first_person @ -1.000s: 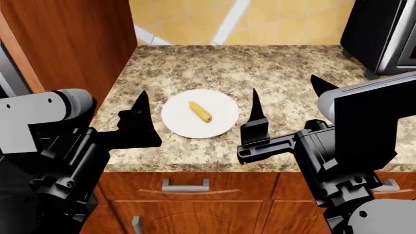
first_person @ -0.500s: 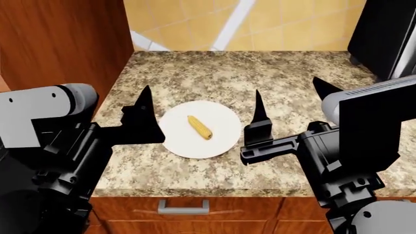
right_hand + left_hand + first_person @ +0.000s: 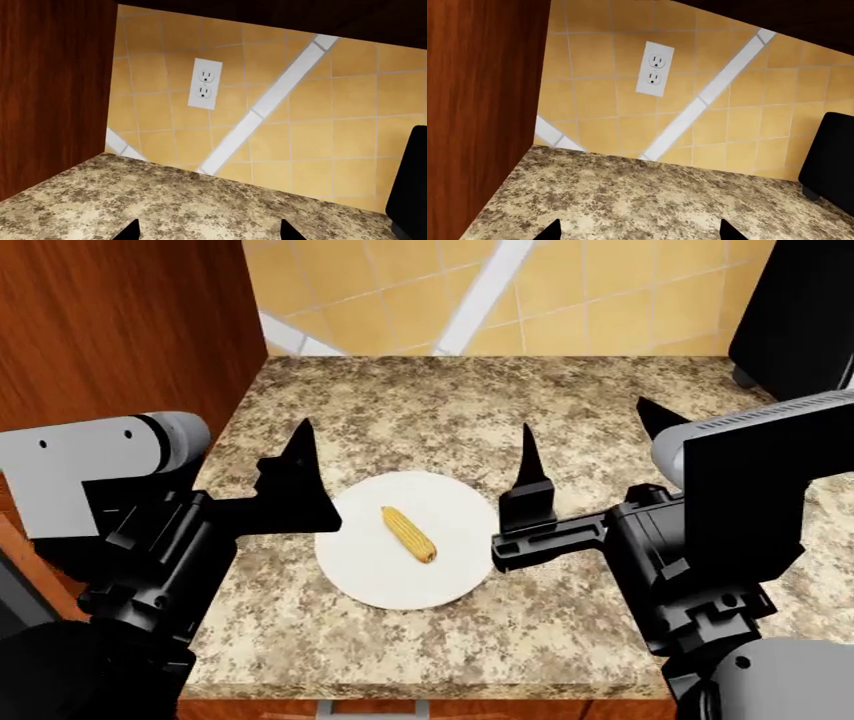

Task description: Place the corn on the rack of the oven.

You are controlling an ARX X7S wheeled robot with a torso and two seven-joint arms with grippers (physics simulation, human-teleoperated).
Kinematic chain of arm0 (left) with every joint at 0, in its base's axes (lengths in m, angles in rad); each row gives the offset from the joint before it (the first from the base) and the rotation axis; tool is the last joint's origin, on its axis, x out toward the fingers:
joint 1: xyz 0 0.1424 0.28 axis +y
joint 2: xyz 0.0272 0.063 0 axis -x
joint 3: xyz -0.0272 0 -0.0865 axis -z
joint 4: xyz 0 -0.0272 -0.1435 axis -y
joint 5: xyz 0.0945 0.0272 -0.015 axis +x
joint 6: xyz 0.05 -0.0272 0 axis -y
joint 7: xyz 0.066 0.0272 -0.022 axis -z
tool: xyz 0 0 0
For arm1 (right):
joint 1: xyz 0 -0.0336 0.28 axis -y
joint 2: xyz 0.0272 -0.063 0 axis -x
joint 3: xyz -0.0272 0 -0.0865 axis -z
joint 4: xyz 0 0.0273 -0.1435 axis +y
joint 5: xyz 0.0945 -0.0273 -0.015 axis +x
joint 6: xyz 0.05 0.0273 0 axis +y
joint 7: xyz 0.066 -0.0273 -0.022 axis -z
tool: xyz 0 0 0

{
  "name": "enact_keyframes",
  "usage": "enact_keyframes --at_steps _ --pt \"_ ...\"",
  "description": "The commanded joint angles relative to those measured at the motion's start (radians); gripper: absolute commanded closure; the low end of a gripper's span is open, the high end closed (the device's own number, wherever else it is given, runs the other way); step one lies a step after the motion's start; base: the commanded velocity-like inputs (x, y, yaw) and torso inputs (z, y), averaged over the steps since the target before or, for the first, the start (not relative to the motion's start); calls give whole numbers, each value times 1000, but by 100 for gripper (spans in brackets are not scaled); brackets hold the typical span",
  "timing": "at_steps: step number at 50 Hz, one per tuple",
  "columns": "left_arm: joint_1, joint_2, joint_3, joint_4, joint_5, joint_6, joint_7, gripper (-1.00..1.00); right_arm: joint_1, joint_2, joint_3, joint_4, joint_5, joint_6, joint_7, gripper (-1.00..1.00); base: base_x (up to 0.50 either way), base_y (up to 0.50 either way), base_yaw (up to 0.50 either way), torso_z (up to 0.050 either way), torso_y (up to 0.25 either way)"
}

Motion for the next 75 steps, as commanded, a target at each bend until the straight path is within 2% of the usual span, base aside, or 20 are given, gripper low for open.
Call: enact_keyframes --at_steps 1,3,6,8,10,13,16,21,30,40,50,65,75 --pt "-3 1 12 -18 24 5 20 -100 10 -9 -14 24 -27 7 -22 -100 0 0 0 0 0" --pt "-5 1 13 -21 25 6 20 -100 9 -6 -10 32 -24 2 -30 -100 0 0 0 0 0" --pt "-3 -1 15 -21 30 8 22 -100 -1 17 33 55 90 -43 -37 -100 0 0 0 0 0" --pt "-4 -3 15 -21 29 9 23 -100 8 61 61 70 234 -64 -103 -100 0 0 0 0 0" --pt "-5 -3 16 -23 32 10 25 -100 75 100 70 120 406 -82 -77 -100 0 0 0 0 0" --pt "-4 -6 14 -20 29 12 21 -100 200 130 16 172 577 -46 -32 -100 0 0 0 0 0" --pt "-6 -8 13 -17 23 13 18 -100 234 155 -24 200 679 -12 -40 -100 0 0 0 0 0" --pt "-2 -7 18 -20 30 16 23 -100 370 136 -130 297 734 103 -29 -100 0 0 0 0 0" --pt "-5 -4 29 -27 39 20 30 -100 549 -39 -300 582 637 299 -123 -100 0 0 0 0 0" --pt "-2 -5 39 -38 62 26 48 -100 578 -103 -338 714 539 390 -275 -100 0 0 0 0 0" --pt "1 -7 43 -43 64 32 52 -100 528 -117 -343 703 502 399 -354 -100 0 0 0 0 0" --pt "3 -11 49 -48 72 41 58 -100 527 -184 -340 755 257 392 -607 -100 0 0 0 0 0" --pt "8 -12 60 -58 96 47 74 -100 496 -212 -400 801 82 350 -760 -100 0 0 0 0 0"
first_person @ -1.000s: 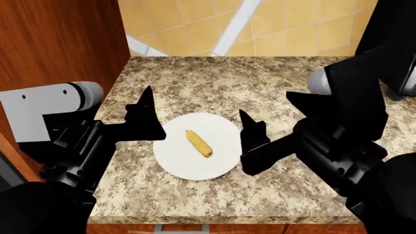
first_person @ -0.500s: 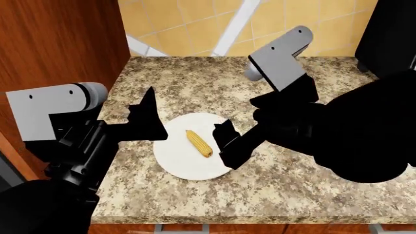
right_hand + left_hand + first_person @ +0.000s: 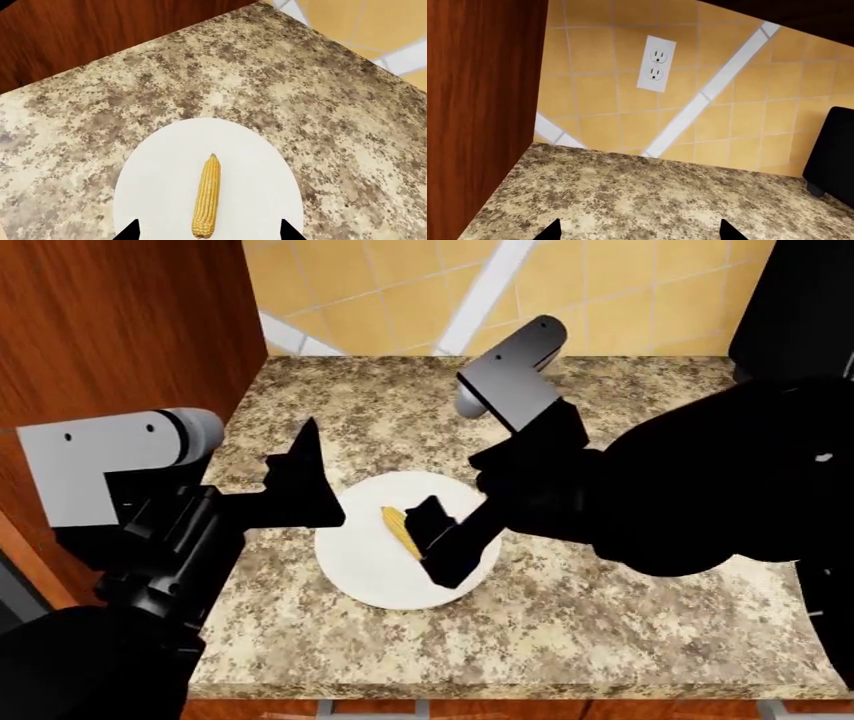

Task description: Place the corn on the rack of the oven.

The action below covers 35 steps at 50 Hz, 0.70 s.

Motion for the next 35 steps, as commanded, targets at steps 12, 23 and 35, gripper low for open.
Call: enact_keyframes --at_steps 12,23,35 --pt "-53 -1 17 1 -39 -4 -30 -100 -19 -58 -96 120 -269 -68 -248 -100 0 0 0 0 0" --pt "-22 1 33 -13 13 9 5 -100 -44 -66 -119 182 -354 -147 -319 -100 0 0 0 0 0" --pt "-15 -6 46 -35 56 20 41 -100 -59 -104 -146 240 -421 -231 -422 -100 0 0 0 0 0"
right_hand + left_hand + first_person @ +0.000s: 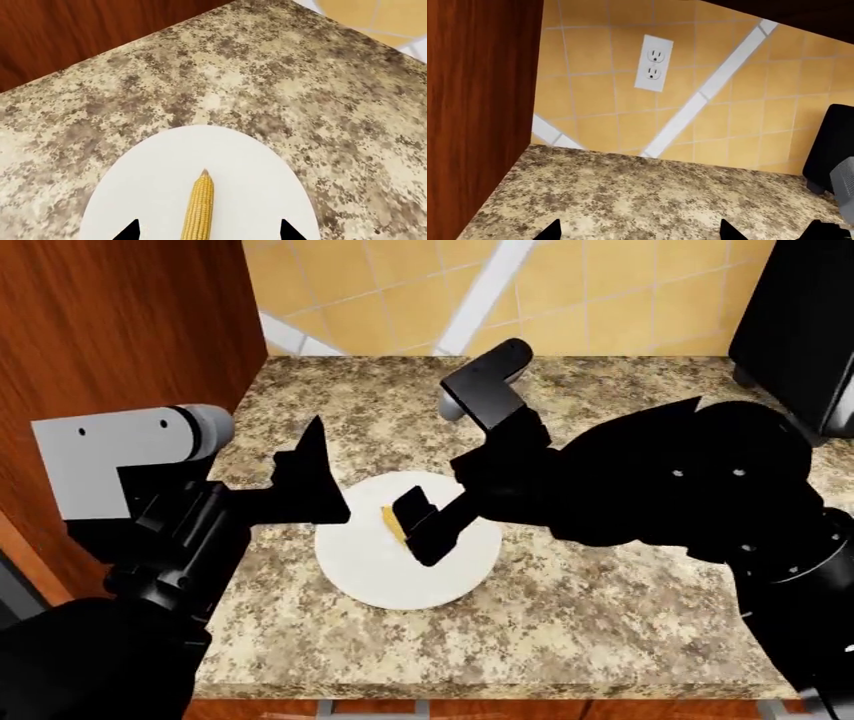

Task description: Place the corn on the rack of the oven.

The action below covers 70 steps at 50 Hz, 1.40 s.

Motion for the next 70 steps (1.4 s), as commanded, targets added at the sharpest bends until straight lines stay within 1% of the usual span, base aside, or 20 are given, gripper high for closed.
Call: enact_keyframes --at_steps 1,6,9,13,25,42,53,70 --pt "2 -3 13 -19 35 10 29 -100 -18 -29 -30 57 -68 -69 -91 -100 0 0 0 0 0" --pt "20 -4 12 -24 52 26 51 -100 -47 -23 -39 47 -70 -78 -97 -100 0 0 0 0 0" --pt "15 -4 14 -27 54 28 52 -100 -43 -32 -47 68 -81 -82 -105 -100 0 0 0 0 0" --pt "41 -9 13 -37 79 42 73 -100 -60 -39 -73 97 -104 -88 -122 -100 0 0 0 0 0" --pt "37 -10 23 -43 88 47 82 -100 -82 -43 -79 97 -93 -94 -140 -100 0 0 0 0 0" --pt "1 -15 32 -34 60 30 49 -100 -70 -21 -76 65 -63 -61 -122 -100 0 0 0 0 1" --pt "-5 -17 40 -37 61 31 50 -100 -81 -18 -86 62 -48 -44 -118 -100 0 0 0 0 0" --pt "2 -17 51 -47 75 44 64 -100 -89 -21 -97 84 -60 -63 -144 -100 0 0 0 0 0"
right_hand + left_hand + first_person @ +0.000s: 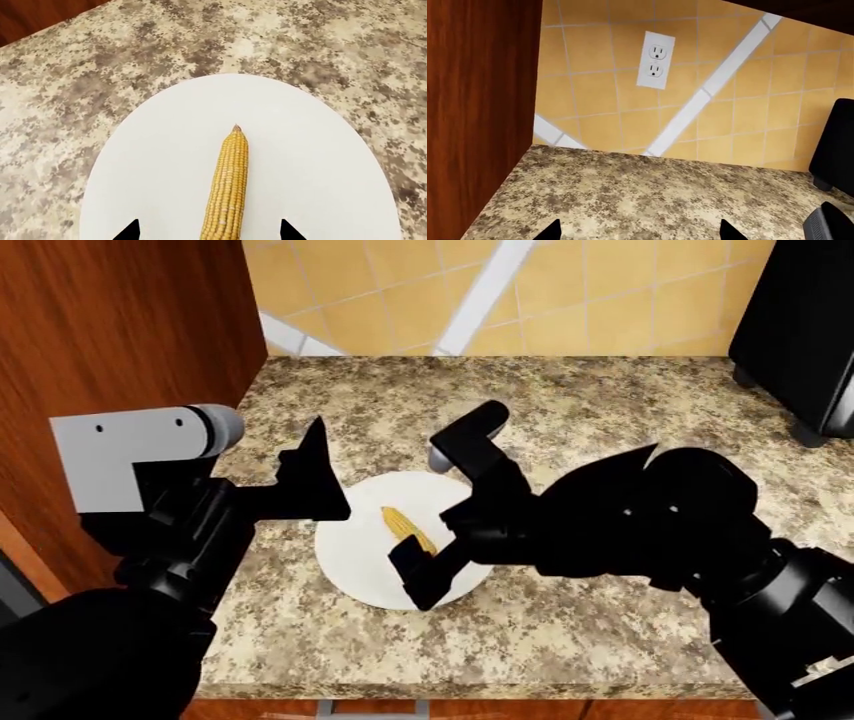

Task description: Place the corn on the rack of the oven.

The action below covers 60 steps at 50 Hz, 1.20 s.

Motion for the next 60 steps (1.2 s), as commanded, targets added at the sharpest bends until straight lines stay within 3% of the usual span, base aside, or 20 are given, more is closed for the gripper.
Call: enact_keyframes --at_steps 1,44,45,60 --pt "4 0 9 -5 9 7 9 -100 -9 0 -11 13 -9 -11 -20 -100 0 0 0 0 0" --pt "10 -9 23 -17 20 25 10 -100 -15 -1 -24 40 -11 -18 -18 -100 0 0 0 0 0" --pt "6 -10 23 -17 17 23 8 -100 -14 -1 -24 40 -13 -21 -21 100 0 0 0 0 0" --pt "2 -15 25 -16 11 26 5 -100 -4 5 -26 27 -13 -21 -19 100 0 0 0 0 0"
